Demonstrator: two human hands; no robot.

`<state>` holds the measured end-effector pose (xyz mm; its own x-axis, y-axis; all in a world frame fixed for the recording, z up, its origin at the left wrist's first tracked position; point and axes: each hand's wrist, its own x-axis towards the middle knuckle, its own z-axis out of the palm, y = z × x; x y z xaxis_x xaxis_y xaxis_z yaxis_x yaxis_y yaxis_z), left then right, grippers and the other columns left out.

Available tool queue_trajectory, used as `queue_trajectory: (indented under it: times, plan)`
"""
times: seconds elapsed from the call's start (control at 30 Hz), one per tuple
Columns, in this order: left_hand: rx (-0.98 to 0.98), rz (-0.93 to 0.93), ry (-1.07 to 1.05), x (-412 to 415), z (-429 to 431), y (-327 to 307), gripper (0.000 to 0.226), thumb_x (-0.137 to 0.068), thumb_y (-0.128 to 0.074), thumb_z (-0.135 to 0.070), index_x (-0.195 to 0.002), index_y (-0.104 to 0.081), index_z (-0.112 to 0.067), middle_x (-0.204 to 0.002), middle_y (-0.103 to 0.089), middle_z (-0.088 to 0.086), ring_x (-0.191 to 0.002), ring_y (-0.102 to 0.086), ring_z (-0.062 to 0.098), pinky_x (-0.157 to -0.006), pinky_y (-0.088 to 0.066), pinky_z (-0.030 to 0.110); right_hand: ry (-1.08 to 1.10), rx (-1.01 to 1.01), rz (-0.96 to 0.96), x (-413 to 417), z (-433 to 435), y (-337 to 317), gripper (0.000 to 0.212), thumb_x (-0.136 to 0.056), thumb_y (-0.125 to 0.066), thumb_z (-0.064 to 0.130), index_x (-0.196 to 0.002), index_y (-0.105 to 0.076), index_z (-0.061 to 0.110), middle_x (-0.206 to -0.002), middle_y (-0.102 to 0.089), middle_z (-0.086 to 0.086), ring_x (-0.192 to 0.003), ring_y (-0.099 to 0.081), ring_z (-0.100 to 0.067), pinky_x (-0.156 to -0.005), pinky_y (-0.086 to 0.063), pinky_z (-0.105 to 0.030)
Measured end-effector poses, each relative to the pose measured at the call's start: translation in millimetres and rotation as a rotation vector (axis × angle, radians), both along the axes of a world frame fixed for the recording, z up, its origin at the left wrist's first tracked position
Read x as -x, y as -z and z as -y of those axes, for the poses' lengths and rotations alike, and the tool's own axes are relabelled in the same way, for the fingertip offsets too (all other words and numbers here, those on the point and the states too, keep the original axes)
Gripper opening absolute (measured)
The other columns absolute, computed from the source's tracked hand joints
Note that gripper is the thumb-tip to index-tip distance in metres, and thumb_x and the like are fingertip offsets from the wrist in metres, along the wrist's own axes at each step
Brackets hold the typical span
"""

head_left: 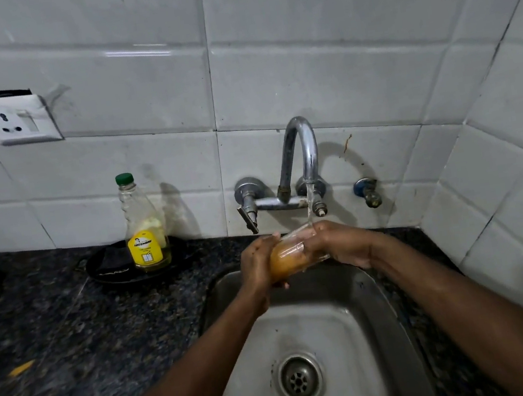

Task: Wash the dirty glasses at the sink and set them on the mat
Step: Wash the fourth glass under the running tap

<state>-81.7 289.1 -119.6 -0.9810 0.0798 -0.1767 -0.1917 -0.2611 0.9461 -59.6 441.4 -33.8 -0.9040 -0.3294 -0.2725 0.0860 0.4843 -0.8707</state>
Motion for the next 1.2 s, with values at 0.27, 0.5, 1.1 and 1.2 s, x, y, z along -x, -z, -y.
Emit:
queue_trajectory:
  times: [0.27,0.5,1.1,1.2]
  plan:
    - [0.154,0.250,0.176,12.2,16.0,-25.6,0.034,-0.095,-0.047,-0.031,-0.089,-0.065,-0.002,-0.064,-0.066,0.015,-0.039,-0.054,0.022,-0.034,-0.034,0.018,-0.391,-0.420,-0.298,16.0,2.1,22.6,0.072,-0.072,-0.059,-0.007,-0.140,-0.051,0.018,-0.134,-0.057,0.001,-0.118,-0.056,-0.012,-0.102,-0.044,-0.018]
    - [0.265,-0.063,-0.062,22.1,19.0,-18.2,0.021,-0.089,-0.057,-0.022,-0.076,-0.068,-0.011,-0.066,-0.065,0.007,-0.053,-0.059,0.018,-0.049,-0.045,0.029,-0.410,-0.281,-0.268,22.0,7.2,24.8,0.063,-0.081,-0.059,-0.012,-0.135,-0.054,0.021,-0.119,-0.064,-0.003,-0.103,-0.065,-0.017,-0.084,-0.058,-0.032]
    - [0.314,-0.502,-0.263,7.1,12.2,-15.8,0.021,-0.087,-0.061,-0.033,-0.074,-0.063,-0.017,-0.073,-0.066,0.009,-0.070,-0.063,0.023,-0.063,-0.054,0.038,-0.324,-0.236,-0.390,20.1,1.1,28.6,0.062,-0.075,-0.052,-0.023,-0.129,-0.058,0.007,-0.120,-0.065,-0.001,-0.100,-0.064,-0.010,-0.072,-0.056,-0.020]
    - [0.274,-0.140,-0.103,15.8,13.4,-30.0,0.028,-0.089,-0.058,-0.029,-0.080,-0.068,-0.005,-0.074,-0.067,0.019,-0.061,-0.060,0.025,-0.051,-0.054,0.039,-0.446,-0.440,-0.590,22.7,-2.1,25.1,0.058,-0.077,-0.053,-0.013,-0.130,-0.060,0.011,-0.126,-0.064,-0.005,-0.112,-0.062,-0.018,-0.094,-0.053,-0.029]
